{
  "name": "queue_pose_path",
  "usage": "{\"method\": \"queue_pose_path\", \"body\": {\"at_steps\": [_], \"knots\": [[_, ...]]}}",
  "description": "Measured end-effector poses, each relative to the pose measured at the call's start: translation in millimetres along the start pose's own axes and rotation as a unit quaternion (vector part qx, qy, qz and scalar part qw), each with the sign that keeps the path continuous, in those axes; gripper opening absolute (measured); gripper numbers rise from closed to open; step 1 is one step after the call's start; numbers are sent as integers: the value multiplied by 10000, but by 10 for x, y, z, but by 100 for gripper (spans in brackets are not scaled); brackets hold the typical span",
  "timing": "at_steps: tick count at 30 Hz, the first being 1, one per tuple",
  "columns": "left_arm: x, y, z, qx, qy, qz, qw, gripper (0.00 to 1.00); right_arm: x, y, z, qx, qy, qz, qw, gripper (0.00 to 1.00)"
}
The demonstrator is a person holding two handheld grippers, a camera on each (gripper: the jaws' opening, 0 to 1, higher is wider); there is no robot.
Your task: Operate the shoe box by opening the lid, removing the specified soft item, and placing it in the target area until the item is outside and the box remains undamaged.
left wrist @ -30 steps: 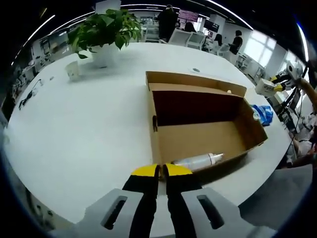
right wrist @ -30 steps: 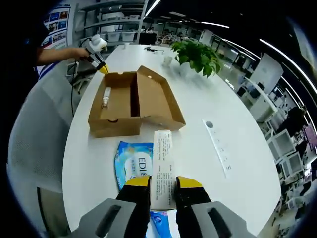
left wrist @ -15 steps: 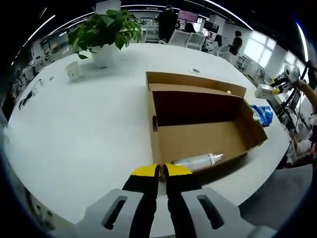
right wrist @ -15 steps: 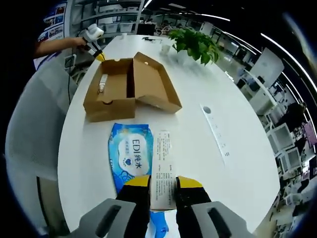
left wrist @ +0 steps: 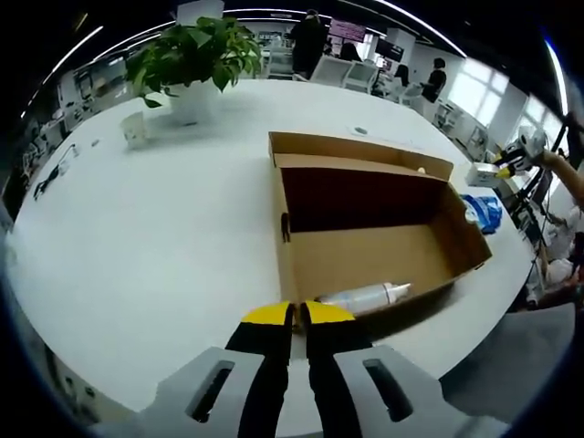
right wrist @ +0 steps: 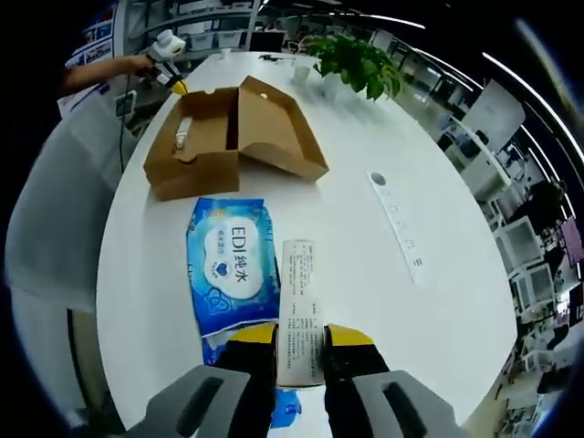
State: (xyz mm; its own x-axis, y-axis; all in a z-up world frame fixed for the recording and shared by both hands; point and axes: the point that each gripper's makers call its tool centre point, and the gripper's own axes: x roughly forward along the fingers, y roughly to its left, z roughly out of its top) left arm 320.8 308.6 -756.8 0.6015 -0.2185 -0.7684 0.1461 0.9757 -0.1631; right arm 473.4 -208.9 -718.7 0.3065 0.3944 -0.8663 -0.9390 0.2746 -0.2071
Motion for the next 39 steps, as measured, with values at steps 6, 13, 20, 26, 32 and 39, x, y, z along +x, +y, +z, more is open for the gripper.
{"method": "queue_pose_path", "body": {"at_steps": [6, 13, 20, 26, 32, 39], "knots": [[3, 5, 8, -27, -4, 2, 10000, 3, 67, -47, -125, -13, 163, 16, 9999, 15], [1, 2, 6, -31, 11, 7, 10000, 3, 161, -77, -261, -7, 325, 51, 9995, 15], [2, 10, 6, -4, 55, 9, 10000, 3, 250, -59, -340, 51, 401, 122, 9991, 15], [-2, 8, 0, -55, 24, 8, 10000, 3, 334, -52, -477, -50, 600, 165, 9980, 15], [2, 15, -3, -74, 12, 13, 10000, 3, 387, -82, -576, -200, 748, 205, 9968, 15], [3, 16, 1, -86, 30, 13, 10000, 3, 445, -91, -746, -573, 1127, 266, 9916, 15]]}}
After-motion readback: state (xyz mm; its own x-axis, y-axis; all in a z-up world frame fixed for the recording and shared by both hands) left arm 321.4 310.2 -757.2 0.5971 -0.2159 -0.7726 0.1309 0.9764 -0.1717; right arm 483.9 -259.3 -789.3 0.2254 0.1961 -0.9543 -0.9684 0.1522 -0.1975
